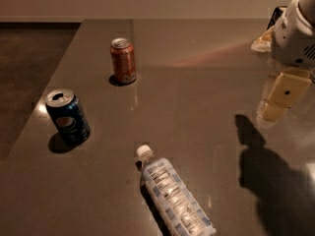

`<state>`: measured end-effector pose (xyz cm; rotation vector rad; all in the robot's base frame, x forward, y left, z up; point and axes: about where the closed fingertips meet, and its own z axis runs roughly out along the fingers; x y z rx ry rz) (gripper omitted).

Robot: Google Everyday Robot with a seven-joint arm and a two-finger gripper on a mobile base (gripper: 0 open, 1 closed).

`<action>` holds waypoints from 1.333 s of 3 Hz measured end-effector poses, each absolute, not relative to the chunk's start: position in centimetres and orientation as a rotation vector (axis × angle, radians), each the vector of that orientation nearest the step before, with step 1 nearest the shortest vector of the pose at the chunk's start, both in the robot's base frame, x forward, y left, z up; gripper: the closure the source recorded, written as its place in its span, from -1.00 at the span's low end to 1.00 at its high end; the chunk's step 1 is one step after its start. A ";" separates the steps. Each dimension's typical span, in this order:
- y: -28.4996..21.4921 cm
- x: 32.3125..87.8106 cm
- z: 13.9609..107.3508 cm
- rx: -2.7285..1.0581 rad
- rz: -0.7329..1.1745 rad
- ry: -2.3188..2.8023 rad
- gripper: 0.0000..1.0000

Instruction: Move blue plastic bottle near coke can

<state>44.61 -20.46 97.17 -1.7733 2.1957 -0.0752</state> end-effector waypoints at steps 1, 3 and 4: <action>-18.5 45.0 96.3 -1.843 -0.043 2.148 -1.00; -12.8 43.2 94.9 -2.168 0.047 1.892 -1.00; -10.5 41.7 94.6 -2.362 0.074 1.661 -1.00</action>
Offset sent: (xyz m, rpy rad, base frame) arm -0.0062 0.0757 -0.0316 -0.0312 0.0872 0.3255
